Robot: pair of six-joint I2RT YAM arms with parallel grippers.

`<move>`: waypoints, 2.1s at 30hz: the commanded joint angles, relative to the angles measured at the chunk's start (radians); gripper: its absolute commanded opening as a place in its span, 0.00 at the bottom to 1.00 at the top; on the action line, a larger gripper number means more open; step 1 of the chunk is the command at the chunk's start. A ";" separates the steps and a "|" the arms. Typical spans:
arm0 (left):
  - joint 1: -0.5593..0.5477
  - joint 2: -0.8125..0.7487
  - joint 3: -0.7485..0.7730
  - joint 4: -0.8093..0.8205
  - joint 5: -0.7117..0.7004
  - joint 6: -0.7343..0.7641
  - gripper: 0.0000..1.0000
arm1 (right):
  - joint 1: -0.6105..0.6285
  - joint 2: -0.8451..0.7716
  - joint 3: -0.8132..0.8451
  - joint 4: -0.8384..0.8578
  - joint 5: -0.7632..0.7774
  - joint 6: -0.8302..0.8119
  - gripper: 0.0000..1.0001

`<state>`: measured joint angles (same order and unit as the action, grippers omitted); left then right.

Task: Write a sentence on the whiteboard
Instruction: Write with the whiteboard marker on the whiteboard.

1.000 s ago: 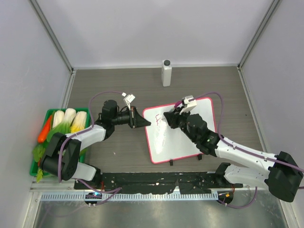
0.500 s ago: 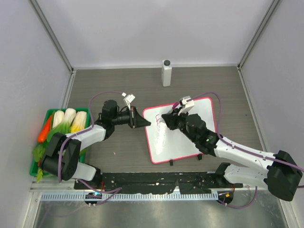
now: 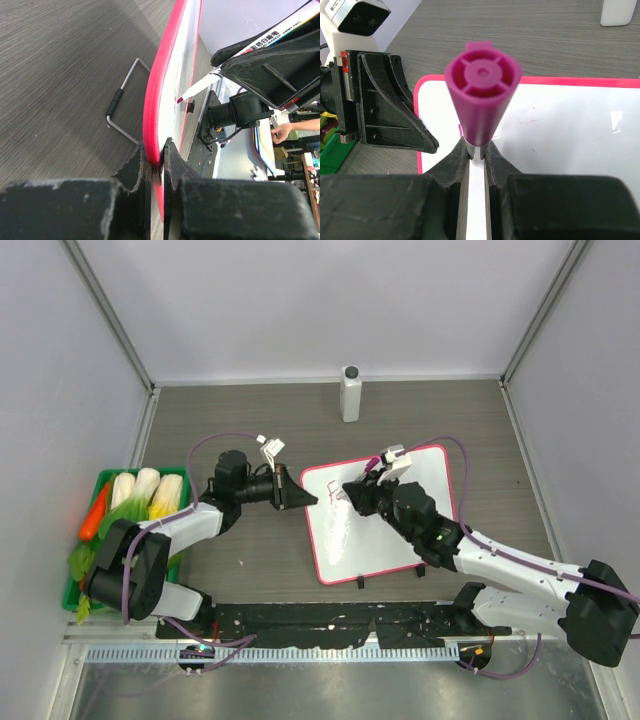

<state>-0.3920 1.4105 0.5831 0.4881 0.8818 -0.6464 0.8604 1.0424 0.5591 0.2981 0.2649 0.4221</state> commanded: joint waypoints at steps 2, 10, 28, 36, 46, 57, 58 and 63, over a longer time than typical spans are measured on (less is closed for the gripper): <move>-0.031 0.015 -0.009 -0.088 -0.078 0.172 0.00 | -0.003 -0.013 -0.004 -0.020 0.086 -0.011 0.01; -0.033 0.015 -0.009 -0.086 -0.078 0.171 0.00 | -0.003 -0.021 0.015 0.004 0.108 -0.019 0.01; -0.034 0.007 -0.011 -0.086 -0.079 0.172 0.00 | -0.001 0.005 0.038 -0.005 0.146 -0.016 0.01; -0.036 0.010 -0.011 -0.086 -0.079 0.171 0.00 | -0.003 0.004 0.032 -0.039 0.117 -0.022 0.01; -0.036 0.008 -0.011 -0.086 -0.081 0.172 0.00 | -0.003 -0.027 -0.007 -0.066 0.106 0.012 0.01; -0.038 0.008 -0.011 -0.088 -0.084 0.174 0.00 | -0.003 -0.028 -0.021 -0.059 0.094 0.030 0.01; -0.036 0.008 -0.011 -0.088 -0.086 0.174 0.00 | -0.003 -0.033 -0.019 -0.057 0.096 0.030 0.01; -0.039 0.008 -0.009 -0.089 -0.087 0.174 0.00 | -0.003 -0.073 0.010 -0.056 0.079 0.023 0.01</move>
<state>-0.3935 1.4097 0.5835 0.4847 0.8787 -0.6460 0.8619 1.0046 0.5491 0.2619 0.3351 0.4541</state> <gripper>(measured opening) 0.080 0.174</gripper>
